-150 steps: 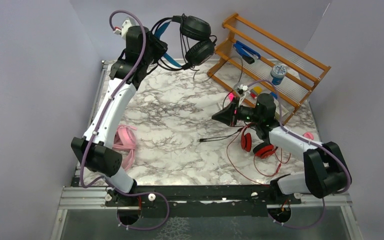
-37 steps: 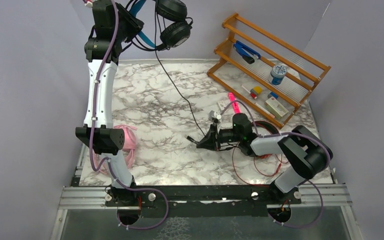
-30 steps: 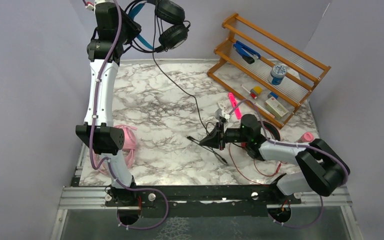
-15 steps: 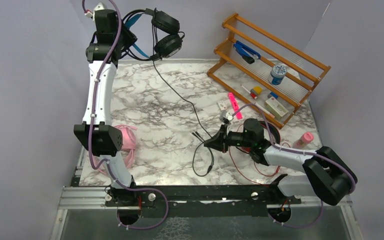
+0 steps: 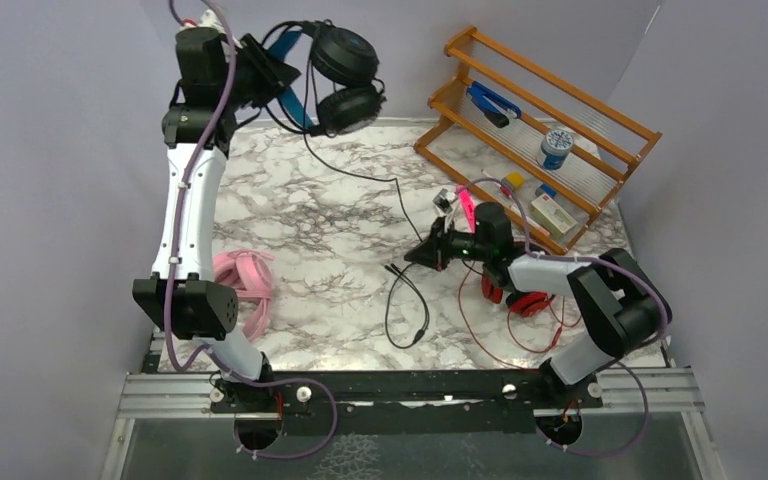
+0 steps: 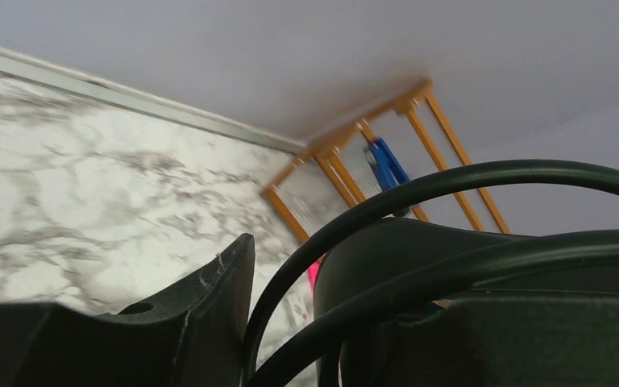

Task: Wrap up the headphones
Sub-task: Wrap the headphones cable around the headphones.

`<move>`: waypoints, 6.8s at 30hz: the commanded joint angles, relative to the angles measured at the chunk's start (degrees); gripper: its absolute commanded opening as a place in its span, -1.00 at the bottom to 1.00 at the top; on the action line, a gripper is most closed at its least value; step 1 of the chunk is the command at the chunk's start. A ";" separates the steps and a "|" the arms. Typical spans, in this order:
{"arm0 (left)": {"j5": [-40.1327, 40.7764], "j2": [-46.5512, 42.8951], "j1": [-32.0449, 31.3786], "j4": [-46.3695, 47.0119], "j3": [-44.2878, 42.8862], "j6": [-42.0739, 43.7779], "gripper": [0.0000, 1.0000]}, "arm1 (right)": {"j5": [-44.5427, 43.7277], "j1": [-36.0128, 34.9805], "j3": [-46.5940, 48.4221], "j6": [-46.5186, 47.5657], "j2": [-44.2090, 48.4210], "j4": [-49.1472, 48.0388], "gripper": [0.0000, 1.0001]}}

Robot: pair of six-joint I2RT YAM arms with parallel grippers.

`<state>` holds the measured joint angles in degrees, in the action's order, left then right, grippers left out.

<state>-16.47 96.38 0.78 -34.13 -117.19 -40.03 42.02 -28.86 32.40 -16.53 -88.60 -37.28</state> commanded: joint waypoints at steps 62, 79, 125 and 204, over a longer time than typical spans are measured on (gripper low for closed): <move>54.84 3.55 -29.68 -3.87 7.42 5.07 -1.00 | -11.94 -14.66 35.72 -12.76 8.96 29.99 -0.98; 34.41 -5.85 -28.37 -4.02 2.83 -2.57 -1.00 | -19.18 -14.82 9.68 -9.67 11.12 -7.90 -0.64; 9.31 -17.29 -22.41 4.27 13.60 9.03 -1.00 | 15.25 0.34 10.26 -8.64 -10.41 -2.30 -0.99; 51.48 4.43 -29.10 -0.81 6.10 -5.28 -1.00 | -18.16 -15.09 29.99 -18.81 8.88 25.90 -0.87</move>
<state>42.22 101.73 -30.72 -39.22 -105.71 -34.04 30.26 -42.39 67.44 -38.44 -84.77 -5.28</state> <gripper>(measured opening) 0.411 0.056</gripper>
